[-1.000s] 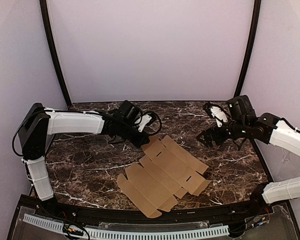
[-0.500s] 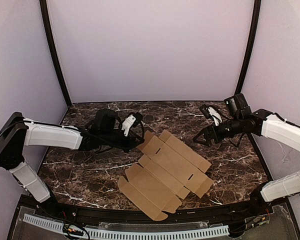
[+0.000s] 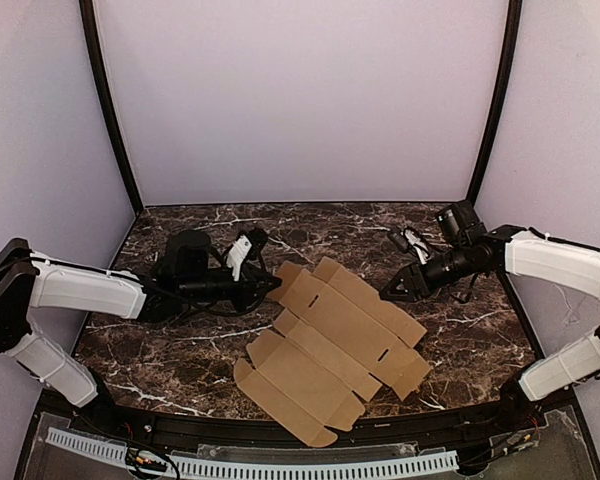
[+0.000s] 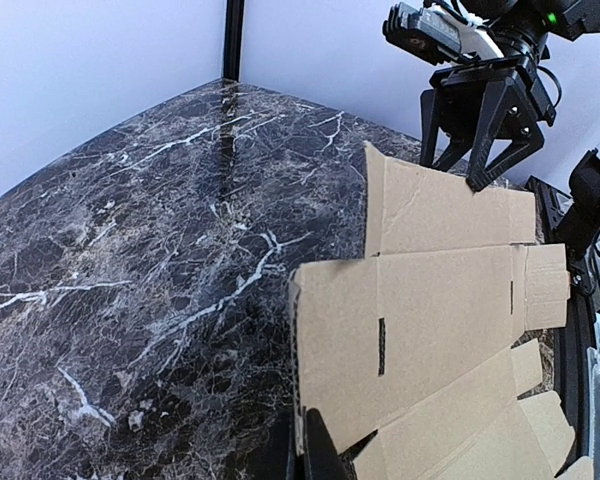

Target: Fold the paper box

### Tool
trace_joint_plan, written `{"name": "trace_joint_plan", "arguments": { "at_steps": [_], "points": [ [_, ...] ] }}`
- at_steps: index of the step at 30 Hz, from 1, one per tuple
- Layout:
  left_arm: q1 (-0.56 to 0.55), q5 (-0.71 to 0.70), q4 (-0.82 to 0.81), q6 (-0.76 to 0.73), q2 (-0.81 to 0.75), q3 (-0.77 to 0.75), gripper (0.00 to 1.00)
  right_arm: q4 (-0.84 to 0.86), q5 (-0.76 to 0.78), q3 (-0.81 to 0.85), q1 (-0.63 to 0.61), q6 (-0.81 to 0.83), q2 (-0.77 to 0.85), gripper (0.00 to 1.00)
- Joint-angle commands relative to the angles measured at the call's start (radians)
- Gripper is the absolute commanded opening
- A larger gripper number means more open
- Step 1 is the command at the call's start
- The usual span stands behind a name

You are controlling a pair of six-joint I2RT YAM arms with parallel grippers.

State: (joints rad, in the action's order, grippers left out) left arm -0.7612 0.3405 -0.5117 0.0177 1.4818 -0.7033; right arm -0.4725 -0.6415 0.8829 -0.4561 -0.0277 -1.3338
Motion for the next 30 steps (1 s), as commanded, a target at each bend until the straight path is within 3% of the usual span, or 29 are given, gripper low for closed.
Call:
{"name": "trace_joint_plan", "arguments": {
  "at_steps": [1, 8, 17, 22, 25, 30],
  "points": [
    [0.005, 0.007, -0.053, -0.006, -0.051, 0.033, 0.0, 0.046, -0.102, -0.022, 0.002, -0.006, -0.007, 0.47],
    [0.006, -0.021, -0.061, -0.007, -0.08, 0.061, 0.0, 0.059, -0.164, -0.036, -0.029, -0.018, 0.019, 0.39],
    [0.01, -0.054, -0.067, -0.004, -0.123, 0.1, 0.0, 0.058, -0.142, -0.035, -0.09, -0.036, 0.031, 0.14],
    [0.011, -0.066, -0.073, -0.004, -0.152, 0.123, 0.0, 0.054, -0.122, -0.038, -0.107, -0.043, 0.031, 0.1],
    [0.011, -0.068, -0.078, -0.004, -0.166, 0.136, 0.0, 0.05, -0.111, -0.03, -0.117, -0.05, 0.028, 0.0],
    [0.011, -0.081, -0.073, -0.002, -0.19, 0.152, 0.0, 0.034, -0.078, 0.002, -0.141, -0.055, 0.036, 0.0]
  ]
}}
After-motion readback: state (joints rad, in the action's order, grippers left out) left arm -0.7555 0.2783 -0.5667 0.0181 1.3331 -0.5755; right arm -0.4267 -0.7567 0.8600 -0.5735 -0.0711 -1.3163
